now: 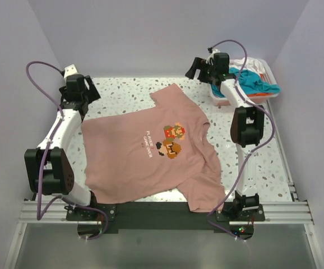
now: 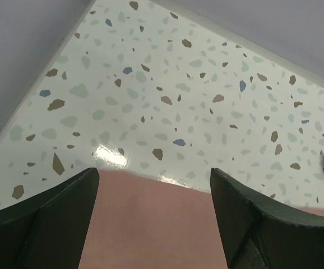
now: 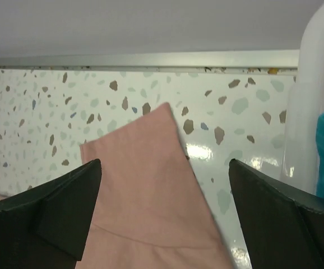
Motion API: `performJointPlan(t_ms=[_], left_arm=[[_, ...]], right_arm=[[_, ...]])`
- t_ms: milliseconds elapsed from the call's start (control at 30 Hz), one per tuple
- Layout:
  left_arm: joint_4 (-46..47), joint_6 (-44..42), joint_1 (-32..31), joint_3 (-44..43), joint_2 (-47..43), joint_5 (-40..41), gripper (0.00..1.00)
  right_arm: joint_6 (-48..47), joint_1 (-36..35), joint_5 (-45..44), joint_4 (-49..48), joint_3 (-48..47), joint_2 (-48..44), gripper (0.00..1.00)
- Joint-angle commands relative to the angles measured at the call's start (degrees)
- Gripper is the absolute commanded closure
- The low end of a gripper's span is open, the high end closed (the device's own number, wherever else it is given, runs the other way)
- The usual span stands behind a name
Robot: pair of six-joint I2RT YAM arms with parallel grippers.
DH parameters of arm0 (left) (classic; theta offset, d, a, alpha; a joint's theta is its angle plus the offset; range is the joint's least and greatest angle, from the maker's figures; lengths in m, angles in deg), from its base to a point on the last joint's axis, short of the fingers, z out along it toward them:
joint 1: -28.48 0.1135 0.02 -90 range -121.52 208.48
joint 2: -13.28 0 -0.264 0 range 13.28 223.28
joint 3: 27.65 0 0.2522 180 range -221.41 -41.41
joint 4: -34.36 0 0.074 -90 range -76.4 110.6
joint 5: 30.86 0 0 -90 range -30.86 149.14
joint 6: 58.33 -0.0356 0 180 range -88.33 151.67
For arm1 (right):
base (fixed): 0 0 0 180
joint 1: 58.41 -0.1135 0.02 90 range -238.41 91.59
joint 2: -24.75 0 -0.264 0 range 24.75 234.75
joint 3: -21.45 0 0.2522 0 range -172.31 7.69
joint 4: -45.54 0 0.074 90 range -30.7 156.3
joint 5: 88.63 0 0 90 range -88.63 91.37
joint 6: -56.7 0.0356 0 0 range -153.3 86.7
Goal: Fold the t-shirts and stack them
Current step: Flatten the tshirt out
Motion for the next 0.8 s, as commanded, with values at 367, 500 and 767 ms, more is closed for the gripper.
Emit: performJointPlan(t_ms=[367,500,767], left_arm=[[-9.5,15.3,-0.5,10.9,-6.6,-17.0,0.14],[-10.5,16.2,-0.5,14.2,-6.0,-17.0,0.14],[-7.8,16.3,-0.5,17.1,-0.4,-17.0,0.14]], right_arm=[[-9.3,-8.3,0.5,1.6,29.8,-28.7,0.01],[-11.1,-10.0,1.2,3.2,36.0,-29.9,0.01],[-12.2,-10.4,1.2,4.1,39.6,-26.5,0.01]])
